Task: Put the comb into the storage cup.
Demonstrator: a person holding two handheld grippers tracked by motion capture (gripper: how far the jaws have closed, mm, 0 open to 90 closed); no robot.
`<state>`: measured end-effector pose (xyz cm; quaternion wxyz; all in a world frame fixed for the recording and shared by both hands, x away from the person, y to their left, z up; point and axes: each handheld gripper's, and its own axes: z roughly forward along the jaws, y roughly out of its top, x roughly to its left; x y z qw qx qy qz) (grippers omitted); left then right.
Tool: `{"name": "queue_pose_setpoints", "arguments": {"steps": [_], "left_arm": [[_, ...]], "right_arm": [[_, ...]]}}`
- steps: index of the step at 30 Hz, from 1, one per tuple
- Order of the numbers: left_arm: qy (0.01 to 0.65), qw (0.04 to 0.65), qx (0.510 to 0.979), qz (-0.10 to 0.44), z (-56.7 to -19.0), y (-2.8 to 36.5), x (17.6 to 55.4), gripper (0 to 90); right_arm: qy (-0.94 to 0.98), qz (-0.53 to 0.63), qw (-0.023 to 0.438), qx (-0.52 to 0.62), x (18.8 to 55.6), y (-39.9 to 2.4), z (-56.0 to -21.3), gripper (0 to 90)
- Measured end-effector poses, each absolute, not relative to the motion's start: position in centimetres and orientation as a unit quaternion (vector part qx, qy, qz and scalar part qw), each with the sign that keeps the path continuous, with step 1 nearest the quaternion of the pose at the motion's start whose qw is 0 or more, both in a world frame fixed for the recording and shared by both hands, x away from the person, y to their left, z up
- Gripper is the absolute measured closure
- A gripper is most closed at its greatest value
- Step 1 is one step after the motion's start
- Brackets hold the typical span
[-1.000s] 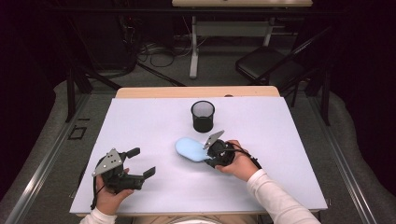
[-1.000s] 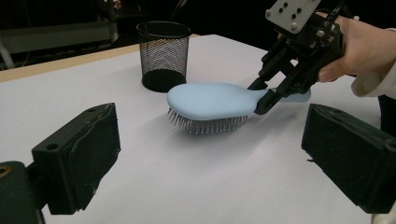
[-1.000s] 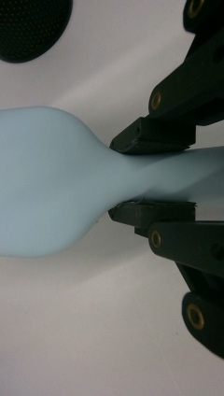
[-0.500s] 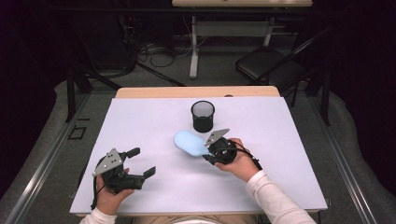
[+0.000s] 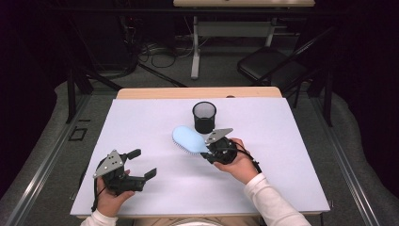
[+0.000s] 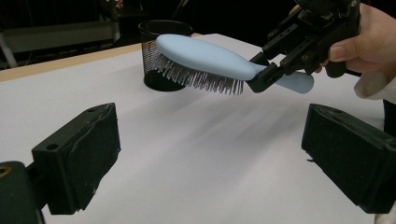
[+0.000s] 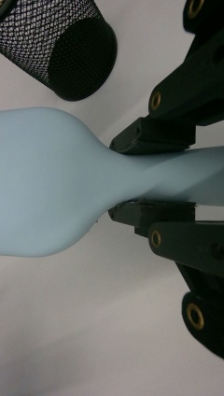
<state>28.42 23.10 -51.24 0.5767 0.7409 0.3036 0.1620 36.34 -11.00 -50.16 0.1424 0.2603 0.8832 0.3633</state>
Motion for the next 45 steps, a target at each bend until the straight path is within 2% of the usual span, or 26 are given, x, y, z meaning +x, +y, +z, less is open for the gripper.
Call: {"name": "queue_pose_setpoints", "arguments": {"steps": [14,37,45], "left_arm": [[0.308,0.576,0.740,0.158,-51.4,23.3,28.7,4.4],[0.304,0.571,0.746,0.161,-51.4,22.8,28.6,4.4],[0.304,0.567,0.748,0.161,-51.5,22.6,28.7,4.4]], "right_arm": [[0.859,0.393,0.164,0.284,36.3,-11.4,-49.5,69.2],[0.800,0.443,0.243,0.322,34.9,-12.6,-49.2,69.2],[0.790,0.452,0.258,0.323,34.6,-13.0,-49.0,69.2]]}}
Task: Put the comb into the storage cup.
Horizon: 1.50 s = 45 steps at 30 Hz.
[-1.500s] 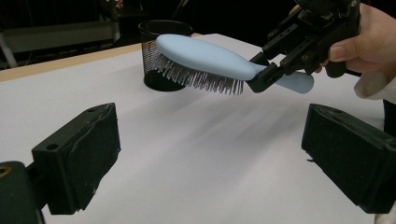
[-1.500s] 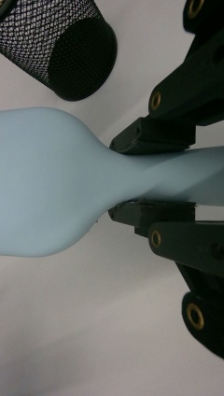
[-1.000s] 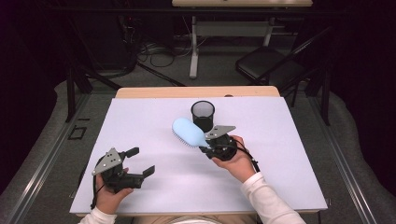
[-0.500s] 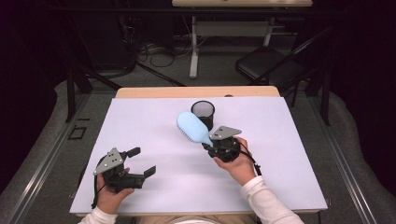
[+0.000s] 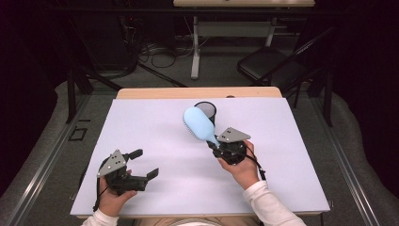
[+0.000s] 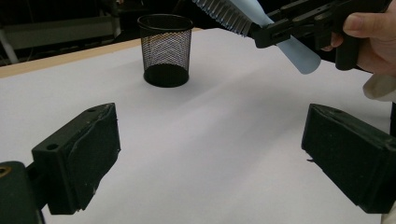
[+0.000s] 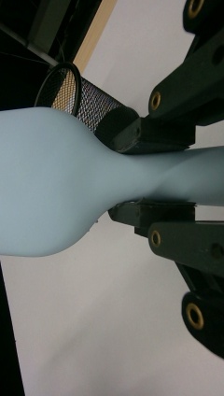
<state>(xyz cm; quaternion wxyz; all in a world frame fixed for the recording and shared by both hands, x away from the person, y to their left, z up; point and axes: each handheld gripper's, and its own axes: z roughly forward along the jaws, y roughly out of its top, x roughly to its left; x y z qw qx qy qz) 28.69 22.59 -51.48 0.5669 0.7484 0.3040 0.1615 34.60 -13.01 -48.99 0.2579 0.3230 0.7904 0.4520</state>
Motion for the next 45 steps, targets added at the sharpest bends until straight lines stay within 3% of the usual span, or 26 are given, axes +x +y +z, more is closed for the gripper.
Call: {"name": "queue_pose_setpoints", "arguments": {"steps": [45], "left_arm": [[0.351,0.565,0.733,0.142,-48.8,21.9,30.9,3.7]], "right_arm": [[0.774,0.472,0.278,0.318,33.8,-13.2,-48.0,69.2]]}}
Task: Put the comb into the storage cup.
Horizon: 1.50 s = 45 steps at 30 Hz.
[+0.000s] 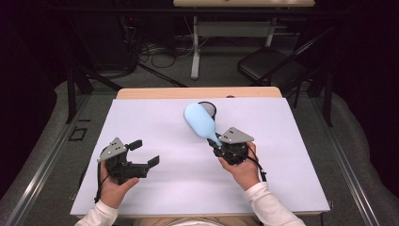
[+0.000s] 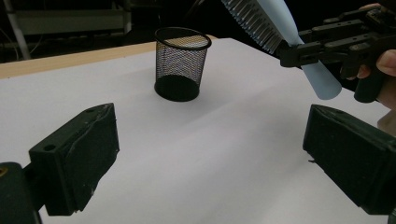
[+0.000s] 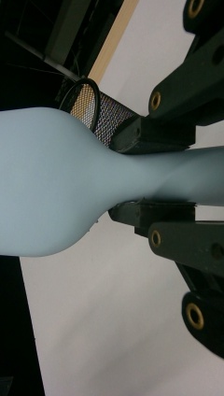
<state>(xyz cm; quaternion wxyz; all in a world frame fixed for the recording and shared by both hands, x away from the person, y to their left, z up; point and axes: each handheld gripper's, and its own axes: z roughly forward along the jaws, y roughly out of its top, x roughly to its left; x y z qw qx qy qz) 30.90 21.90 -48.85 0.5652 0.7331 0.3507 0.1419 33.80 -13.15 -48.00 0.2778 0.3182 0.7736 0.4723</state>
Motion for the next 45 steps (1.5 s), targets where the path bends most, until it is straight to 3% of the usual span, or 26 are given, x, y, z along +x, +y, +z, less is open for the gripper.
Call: {"name": "queue_pose_setpoints", "arguments": {"steps": [36,45], "left_arm": [[0.377,0.565,0.731,0.073,-44.3,18.3,35.6,4.5],[0.403,0.563,0.721,0.035,-44.1,17.2,37.4,6.9]], "right_arm": [[0.771,0.473,0.284,0.317,33.4,-13.1,-48.0,69.2],[0.771,0.473,0.283,0.317,33.5,-13.1,-48.0,69.2]]}}
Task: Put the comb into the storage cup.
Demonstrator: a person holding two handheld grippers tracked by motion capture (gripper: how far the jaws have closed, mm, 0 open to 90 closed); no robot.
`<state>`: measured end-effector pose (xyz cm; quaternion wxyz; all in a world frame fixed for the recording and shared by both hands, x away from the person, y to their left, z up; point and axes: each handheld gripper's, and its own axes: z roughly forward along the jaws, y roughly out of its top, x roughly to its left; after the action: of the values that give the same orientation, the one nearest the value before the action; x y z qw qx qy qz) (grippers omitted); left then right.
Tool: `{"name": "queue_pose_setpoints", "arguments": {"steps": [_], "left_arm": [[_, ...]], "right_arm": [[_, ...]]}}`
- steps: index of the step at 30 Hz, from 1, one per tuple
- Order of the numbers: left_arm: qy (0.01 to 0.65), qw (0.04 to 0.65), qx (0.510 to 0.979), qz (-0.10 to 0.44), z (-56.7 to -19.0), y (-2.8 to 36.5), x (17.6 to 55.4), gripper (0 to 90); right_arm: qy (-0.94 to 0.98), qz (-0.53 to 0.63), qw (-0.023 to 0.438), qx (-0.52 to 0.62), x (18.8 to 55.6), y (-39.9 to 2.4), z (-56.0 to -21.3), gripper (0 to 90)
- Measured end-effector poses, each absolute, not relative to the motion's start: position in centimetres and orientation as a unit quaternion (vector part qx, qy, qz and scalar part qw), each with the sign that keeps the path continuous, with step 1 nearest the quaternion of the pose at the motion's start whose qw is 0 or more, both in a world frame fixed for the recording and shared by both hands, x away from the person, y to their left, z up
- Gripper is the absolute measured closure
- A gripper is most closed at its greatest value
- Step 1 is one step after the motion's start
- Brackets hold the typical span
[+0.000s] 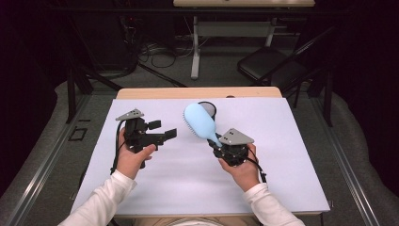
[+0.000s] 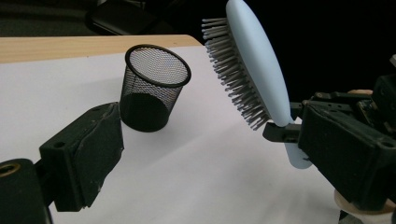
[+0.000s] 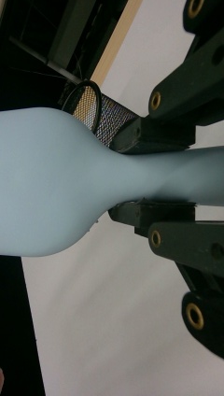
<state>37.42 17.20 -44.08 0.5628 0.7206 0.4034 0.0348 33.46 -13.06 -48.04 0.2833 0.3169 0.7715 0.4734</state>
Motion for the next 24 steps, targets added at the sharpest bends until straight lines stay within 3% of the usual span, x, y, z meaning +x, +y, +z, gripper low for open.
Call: {"name": "queue_pose_setpoints", "arguments": {"steps": [24], "left_arm": [[0.401,0.558,0.726,0.032,-42.3,15.2,39.2,7.1]], "right_arm": [[0.770,0.474,0.285,0.319,33.5,-13.1,-48.1,69.2]]}}
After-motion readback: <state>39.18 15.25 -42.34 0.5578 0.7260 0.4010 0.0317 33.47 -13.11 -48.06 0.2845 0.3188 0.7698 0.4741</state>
